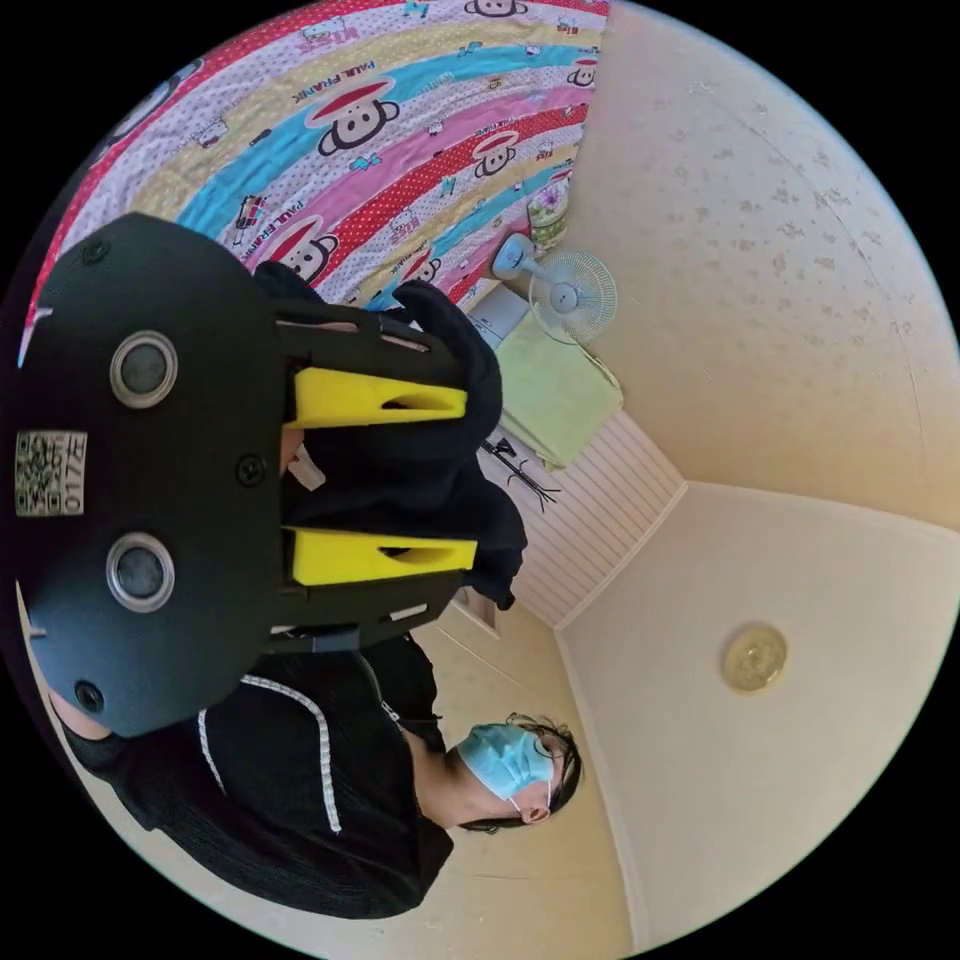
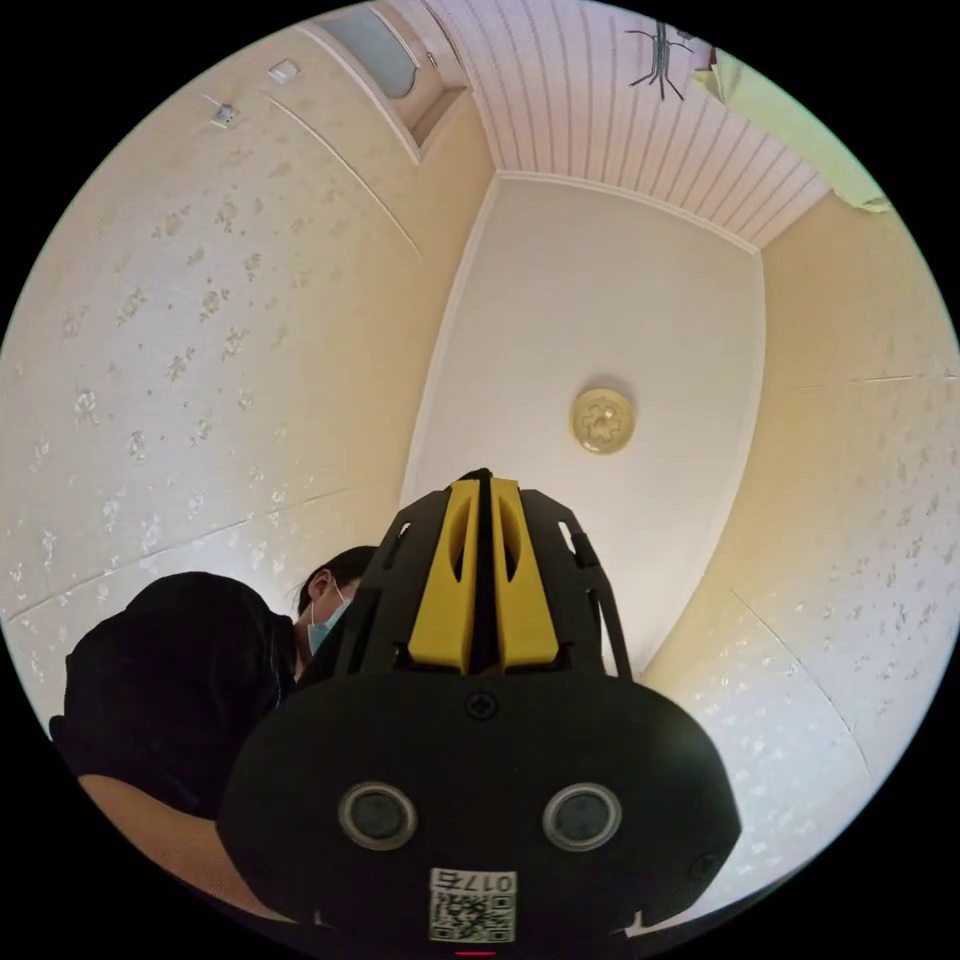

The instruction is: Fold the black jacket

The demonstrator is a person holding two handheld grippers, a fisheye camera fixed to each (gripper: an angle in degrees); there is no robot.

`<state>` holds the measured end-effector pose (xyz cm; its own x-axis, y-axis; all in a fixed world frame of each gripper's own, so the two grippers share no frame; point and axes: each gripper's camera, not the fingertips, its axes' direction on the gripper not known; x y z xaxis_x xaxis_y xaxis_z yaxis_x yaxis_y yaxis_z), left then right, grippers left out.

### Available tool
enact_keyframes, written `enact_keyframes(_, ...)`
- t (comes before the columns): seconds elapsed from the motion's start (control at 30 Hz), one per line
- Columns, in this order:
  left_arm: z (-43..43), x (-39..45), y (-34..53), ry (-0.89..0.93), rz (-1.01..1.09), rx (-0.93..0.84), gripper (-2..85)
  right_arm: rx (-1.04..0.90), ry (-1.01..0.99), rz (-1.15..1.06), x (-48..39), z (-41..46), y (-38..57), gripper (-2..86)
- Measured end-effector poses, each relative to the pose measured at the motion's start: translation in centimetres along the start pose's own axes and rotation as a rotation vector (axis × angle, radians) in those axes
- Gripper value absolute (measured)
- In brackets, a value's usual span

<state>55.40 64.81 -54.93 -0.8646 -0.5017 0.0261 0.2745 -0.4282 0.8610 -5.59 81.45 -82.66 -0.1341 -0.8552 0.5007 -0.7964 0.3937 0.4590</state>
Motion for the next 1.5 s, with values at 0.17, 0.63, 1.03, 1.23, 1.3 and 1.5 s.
enact_keyframes(0.17, -7.5, -0.7, 0.8, -0.019, -0.023, 0.258, 14.2, 0.017, 0.064, -0.057, -0.9, -1.7, -1.9, 2.7)
enact_keyframes(0.63, 15.0, -1.3, -1.0, 0.329, 0.08, -0.15, 18.9, 0.015, -0.047, 0.145, 3.7, -0.8, 3.2, 2.8)
enact_keyframes(1.03, 22.0, 0.4, 1.4, 0.269, 0.153, -0.374, 13.9, 0.08, -0.035, 0.09, 2.8, -2.2, 3.0, 2.7)
enact_keyframes(1.23, 20.3, 1.3, 1.5, 0.307, 0.147, -0.386, 0.8, 0.062, 0.03, 0.117, 4.0, -2.1, 5.4, 2.8)
enact_keyframes(1.3, 18.5, 1.3, 1.0, 0.371, 0.127, -0.358, 0.2, 0.025, 0.079, 0.13, 4.6, -1.7, 6.3, 2.8)
enact_keyframes(1.5, 6.7, 4.4, -1.8, 0.305, 0.223, 0.027, -0.5, -0.389, 0.414, -0.004, 3.6, 2.5, 6.8, 2.8)
